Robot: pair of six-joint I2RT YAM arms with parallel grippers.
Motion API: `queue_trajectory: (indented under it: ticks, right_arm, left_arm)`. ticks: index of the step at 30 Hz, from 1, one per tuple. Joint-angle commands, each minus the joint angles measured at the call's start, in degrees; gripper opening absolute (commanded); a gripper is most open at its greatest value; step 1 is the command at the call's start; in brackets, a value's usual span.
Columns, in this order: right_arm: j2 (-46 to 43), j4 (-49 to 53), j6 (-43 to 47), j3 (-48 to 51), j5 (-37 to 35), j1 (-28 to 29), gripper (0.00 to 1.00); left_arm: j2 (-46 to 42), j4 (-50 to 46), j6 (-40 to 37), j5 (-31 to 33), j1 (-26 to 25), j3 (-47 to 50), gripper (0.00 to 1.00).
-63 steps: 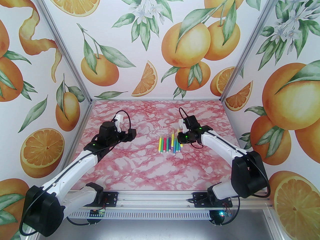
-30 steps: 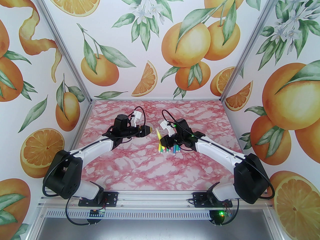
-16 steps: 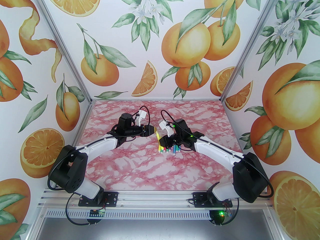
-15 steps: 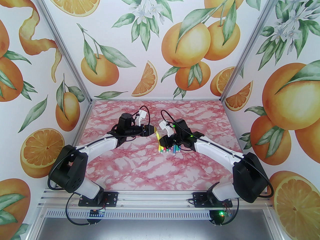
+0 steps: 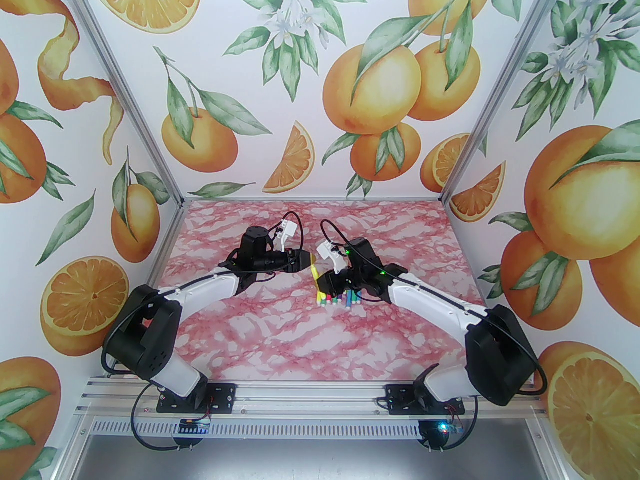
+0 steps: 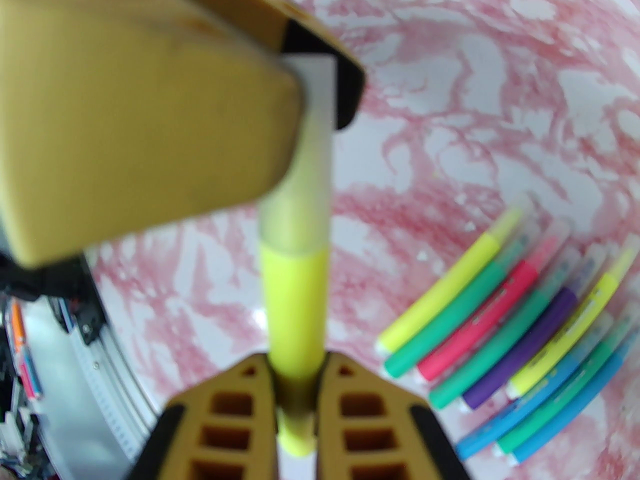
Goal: Open the pen caps
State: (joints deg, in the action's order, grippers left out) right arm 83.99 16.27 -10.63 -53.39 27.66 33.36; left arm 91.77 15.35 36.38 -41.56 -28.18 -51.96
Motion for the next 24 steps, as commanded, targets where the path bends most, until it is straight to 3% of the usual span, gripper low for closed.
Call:
queue_trajectory:
  ticks: [1,24]
  right_arm:
    - [-2.1,-1.6,0.0,0.7,0.4,0.4,0.00]
    - [-3.4,-2.6,0.6,1.1,-0.8,0.3,0.00]
  left_arm:
    - [0.7,2.5,0.4,-1.3,-0.3,-1.9,0.33]
    - [0.8,2.5,0.8,-1.5,-0.4,-2.0,0.19]
